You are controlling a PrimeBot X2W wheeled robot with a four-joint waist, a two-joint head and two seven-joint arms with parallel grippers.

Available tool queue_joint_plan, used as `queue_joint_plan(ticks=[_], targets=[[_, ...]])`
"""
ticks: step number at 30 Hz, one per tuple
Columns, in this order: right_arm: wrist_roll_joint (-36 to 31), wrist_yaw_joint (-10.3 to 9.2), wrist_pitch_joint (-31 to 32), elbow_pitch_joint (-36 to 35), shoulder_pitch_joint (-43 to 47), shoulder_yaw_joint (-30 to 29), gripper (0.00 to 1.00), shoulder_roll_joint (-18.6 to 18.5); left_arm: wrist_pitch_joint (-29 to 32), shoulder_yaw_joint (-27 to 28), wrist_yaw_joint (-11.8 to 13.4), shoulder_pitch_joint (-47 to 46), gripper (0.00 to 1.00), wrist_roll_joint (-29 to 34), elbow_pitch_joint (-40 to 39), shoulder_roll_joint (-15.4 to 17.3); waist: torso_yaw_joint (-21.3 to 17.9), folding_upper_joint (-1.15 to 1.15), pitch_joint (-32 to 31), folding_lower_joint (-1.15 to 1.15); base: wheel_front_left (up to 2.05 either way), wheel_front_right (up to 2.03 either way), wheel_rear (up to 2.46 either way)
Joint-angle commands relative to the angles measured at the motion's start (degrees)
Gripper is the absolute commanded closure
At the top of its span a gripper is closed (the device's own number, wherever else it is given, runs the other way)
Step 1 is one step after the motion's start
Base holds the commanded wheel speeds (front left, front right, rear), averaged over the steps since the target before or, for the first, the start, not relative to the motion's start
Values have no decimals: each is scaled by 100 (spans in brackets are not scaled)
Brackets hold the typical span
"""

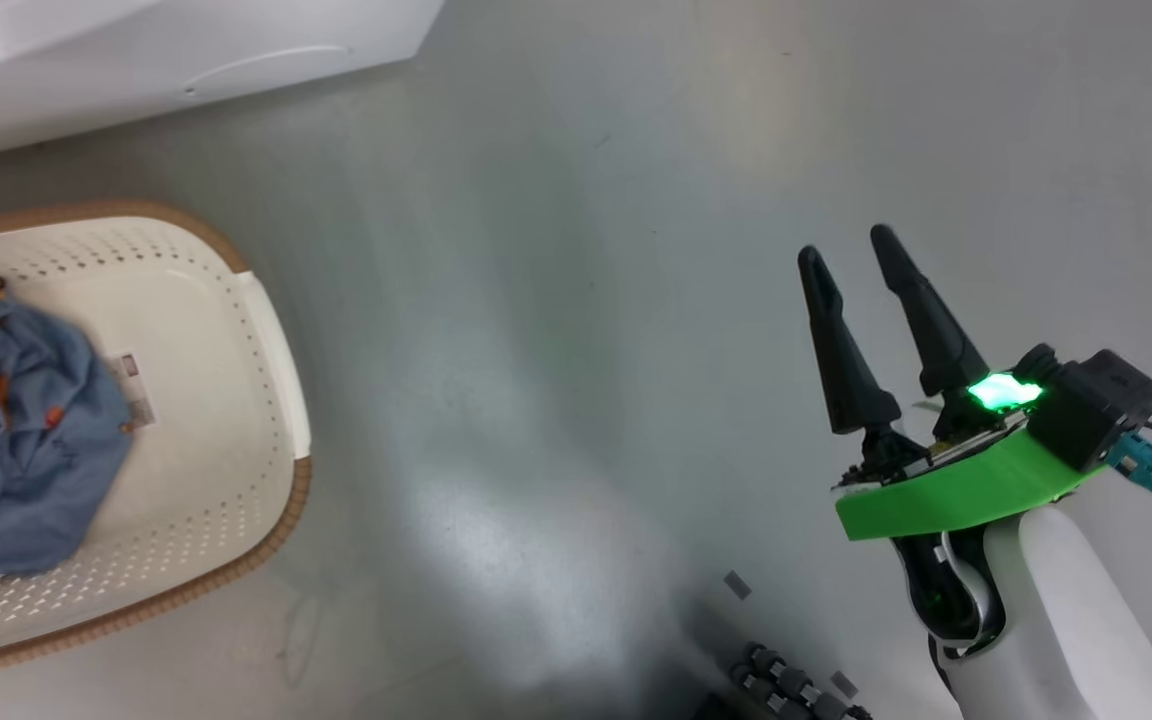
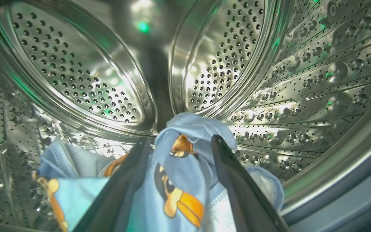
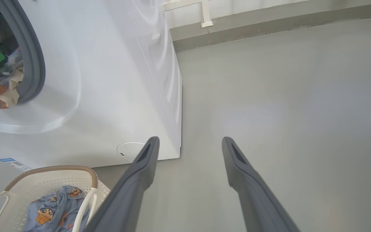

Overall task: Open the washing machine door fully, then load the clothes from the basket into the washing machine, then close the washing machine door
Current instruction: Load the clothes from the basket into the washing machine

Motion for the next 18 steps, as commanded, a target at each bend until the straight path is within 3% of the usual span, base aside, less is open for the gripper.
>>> queue_joint_plan(ticks=[1, 13, 18], targets=[[-76, 9, -27, -107, 87, 101, 0, -71, -28, 15, -40, 15, 0, 54, -69, 168, 75, 0, -56, 0, 0, 0, 0], [-88, 9, -27, -67, 112, 79, 0, -98, -28, -63, -143, 487, 0, 87, -222, 64, 260, 0, -281, 0, 0, 0, 0], [-81, 9, -27, -76, 98, 67, 0, -88, -28, -27, -157, 879, 0, 117, -782, 98, 317, 0, -317, 0, 0, 0, 0]])
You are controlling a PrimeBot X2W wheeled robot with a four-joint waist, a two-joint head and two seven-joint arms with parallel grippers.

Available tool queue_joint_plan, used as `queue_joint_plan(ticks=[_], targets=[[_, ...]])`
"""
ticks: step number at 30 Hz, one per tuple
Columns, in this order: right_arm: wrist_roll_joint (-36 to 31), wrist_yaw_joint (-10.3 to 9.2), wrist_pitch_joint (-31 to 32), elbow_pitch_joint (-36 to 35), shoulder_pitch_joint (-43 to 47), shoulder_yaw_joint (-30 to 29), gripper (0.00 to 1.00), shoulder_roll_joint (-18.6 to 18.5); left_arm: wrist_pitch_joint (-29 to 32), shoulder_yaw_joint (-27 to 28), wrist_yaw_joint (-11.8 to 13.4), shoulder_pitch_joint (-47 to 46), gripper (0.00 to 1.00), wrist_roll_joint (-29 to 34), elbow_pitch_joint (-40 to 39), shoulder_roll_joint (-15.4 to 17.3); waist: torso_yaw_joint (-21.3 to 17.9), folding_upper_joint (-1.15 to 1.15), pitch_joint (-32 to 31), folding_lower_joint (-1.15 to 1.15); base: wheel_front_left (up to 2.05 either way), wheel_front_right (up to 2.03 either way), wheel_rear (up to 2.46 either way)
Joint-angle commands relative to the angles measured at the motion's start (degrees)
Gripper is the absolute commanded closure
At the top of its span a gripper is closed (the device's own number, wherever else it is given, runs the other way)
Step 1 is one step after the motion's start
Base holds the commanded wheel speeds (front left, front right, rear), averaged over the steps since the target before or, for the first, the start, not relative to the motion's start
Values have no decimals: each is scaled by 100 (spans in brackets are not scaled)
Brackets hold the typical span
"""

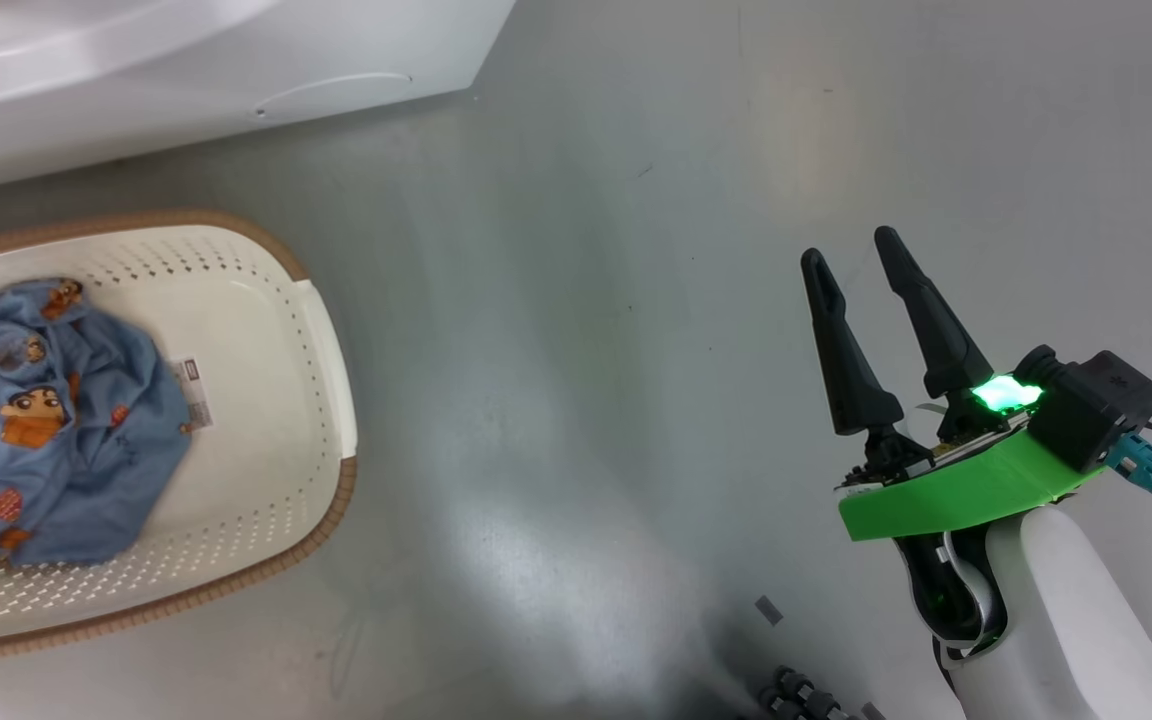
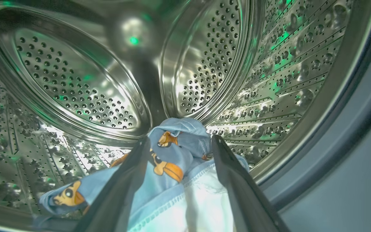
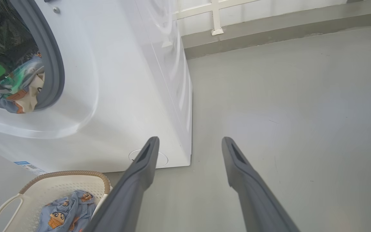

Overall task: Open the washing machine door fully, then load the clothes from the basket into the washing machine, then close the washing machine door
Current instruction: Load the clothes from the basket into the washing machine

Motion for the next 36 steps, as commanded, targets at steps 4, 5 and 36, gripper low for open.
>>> queue_joint_plan(ticks=[4, 5, 36], targets=[[9, 9, -27, -111, 126, 74, 0, -50, -28, 212, -43, 528, 0, -29, -655, 287, 59, 0, -45, 0, 0, 0, 0], [10, 9, -27, -111, 132, 62, 0, -52, -28, 256, -37, 673, 0, -55, -798, 306, 86, 0, -55, 0, 0, 0, 0], [76, 9, -27, -233, -53, -212, 0, -392, -26, 807, 618, 5473, 0, -314, -4879, -170, 775, 0, -127, 0, 0, 0, 0]])
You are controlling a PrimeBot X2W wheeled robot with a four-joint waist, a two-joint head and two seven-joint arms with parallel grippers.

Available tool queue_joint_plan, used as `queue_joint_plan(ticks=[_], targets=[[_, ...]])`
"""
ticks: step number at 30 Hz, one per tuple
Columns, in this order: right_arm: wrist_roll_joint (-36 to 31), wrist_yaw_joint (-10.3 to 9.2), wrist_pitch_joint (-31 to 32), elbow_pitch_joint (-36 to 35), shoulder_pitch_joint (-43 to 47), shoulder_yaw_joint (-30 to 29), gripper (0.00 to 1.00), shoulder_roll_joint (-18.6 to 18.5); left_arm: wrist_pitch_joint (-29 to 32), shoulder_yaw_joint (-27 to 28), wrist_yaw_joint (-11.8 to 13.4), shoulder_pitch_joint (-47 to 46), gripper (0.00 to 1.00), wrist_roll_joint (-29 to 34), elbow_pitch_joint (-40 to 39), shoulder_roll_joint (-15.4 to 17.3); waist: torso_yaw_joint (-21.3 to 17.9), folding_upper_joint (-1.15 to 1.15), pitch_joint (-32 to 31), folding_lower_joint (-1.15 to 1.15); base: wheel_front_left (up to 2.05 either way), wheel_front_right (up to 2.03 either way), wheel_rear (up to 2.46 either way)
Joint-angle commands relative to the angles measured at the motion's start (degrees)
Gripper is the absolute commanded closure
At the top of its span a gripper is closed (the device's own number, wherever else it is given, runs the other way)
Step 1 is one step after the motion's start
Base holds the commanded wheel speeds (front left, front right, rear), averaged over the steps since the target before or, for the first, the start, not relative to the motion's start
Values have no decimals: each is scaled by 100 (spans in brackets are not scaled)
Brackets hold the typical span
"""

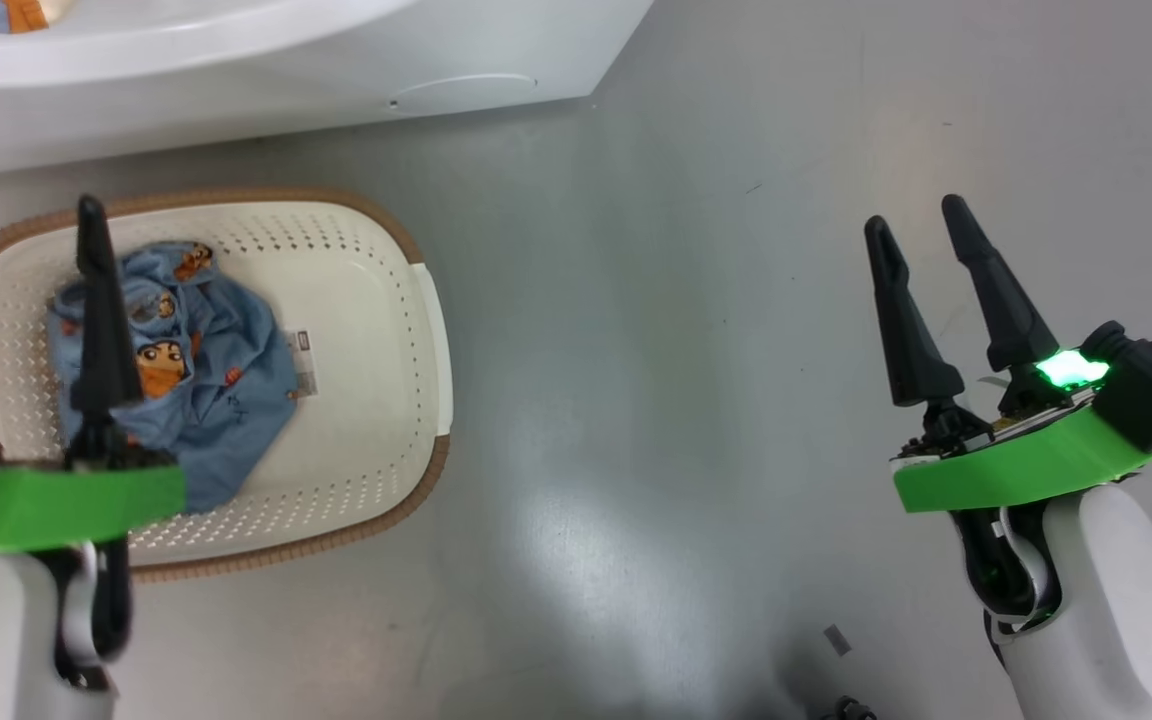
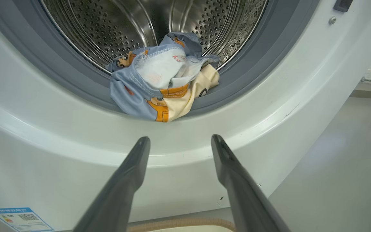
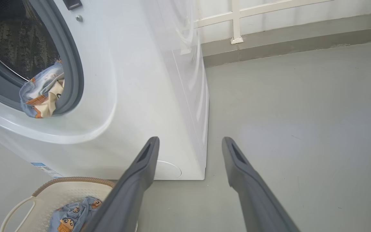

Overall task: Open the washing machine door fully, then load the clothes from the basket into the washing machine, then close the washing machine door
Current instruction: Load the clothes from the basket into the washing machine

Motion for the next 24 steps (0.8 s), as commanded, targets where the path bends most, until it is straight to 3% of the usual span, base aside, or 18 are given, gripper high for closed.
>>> queue_joint_plan(ticks=[1, 12, 24], targets=[[41, 9, -27, -172, 56, 25, 0, -70, -27, 228, 57, 271, 0, 105, -259, 17, 46, 0, 42, 0, 0, 0, 0], [-63, 9, -27, -241, 77, -18, 0, -138, -28, 531, -73, 599, 0, 331, -492, -467, 184, 0, 70, 0, 0, 0, 0], [-70, 9, -27, -230, 87, 19, 0, -123, -29, 739, -344, 470, 0, 617, -453, -637, 140, 0, 40, 0, 0, 0, 0]])
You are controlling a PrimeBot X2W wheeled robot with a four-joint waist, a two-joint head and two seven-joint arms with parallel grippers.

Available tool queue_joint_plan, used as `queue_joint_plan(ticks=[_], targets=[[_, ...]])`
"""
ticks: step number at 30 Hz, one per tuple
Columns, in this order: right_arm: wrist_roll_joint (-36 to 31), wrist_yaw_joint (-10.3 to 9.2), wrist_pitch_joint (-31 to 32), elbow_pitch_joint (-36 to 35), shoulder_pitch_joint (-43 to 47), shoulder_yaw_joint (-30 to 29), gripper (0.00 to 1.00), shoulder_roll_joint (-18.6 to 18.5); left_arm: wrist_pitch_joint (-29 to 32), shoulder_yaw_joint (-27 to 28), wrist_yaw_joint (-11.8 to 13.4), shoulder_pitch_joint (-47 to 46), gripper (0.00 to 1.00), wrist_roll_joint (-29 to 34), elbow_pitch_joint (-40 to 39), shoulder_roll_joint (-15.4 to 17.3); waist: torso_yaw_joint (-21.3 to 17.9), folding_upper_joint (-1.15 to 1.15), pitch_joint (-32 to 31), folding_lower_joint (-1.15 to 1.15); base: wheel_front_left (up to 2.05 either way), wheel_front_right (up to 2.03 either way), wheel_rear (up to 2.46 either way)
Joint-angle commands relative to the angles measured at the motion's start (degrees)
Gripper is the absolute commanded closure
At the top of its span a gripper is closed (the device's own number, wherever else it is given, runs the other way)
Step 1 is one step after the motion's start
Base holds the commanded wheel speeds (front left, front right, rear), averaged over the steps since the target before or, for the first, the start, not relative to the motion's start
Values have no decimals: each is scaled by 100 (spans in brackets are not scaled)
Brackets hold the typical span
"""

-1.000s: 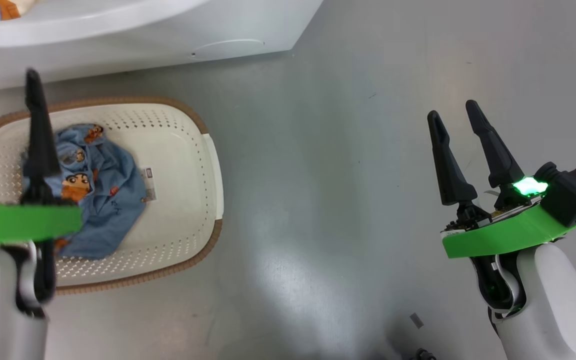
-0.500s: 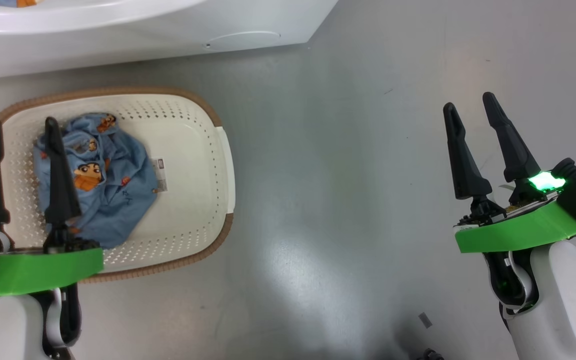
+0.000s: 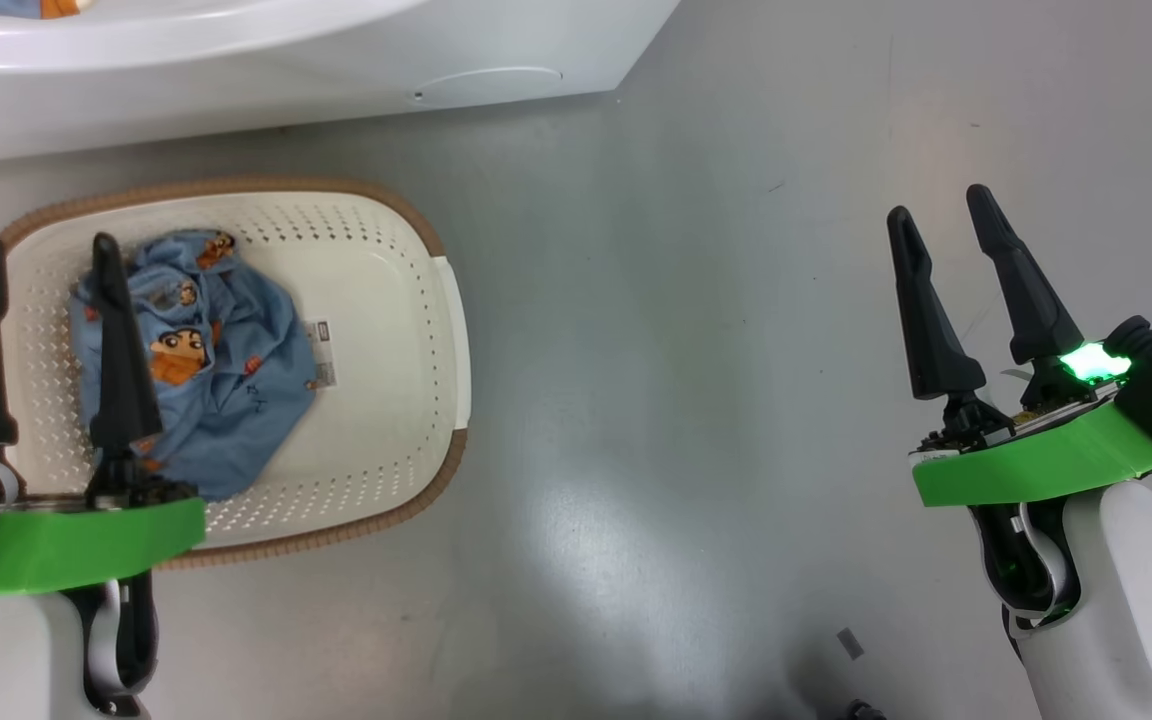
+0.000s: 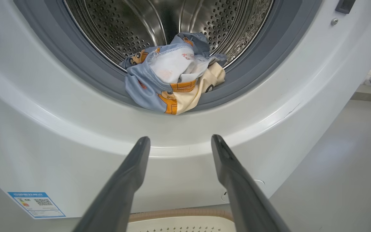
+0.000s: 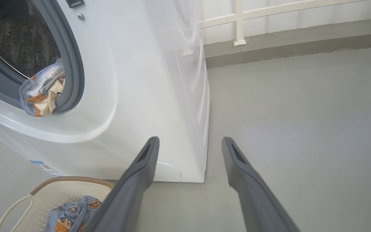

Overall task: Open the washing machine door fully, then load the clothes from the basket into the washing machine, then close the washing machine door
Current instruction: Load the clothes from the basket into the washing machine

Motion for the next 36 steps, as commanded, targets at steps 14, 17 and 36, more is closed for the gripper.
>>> queue_joint_plan(ticks=[14, 17, 36], targets=[[-9, 9, -27, -116, 60, 167, 0, 59, 269, -13, -223, -1500, 0, 166, 896, 315, -82, 0, 9, 0, 0, 0, 0], [1, 9, -27, -108, 73, 154, 0, 75, 407, -27, -205, -1861, 0, 173, 1198, 364, -124, 0, 16, 0, 0, 0, 0], [11, 9, -27, -102, 46, 145, 0, 179, 1022, -86, -49, -3604, 0, 192, 3156, 612, -263, 0, 95, 0, 0, 0, 0]])
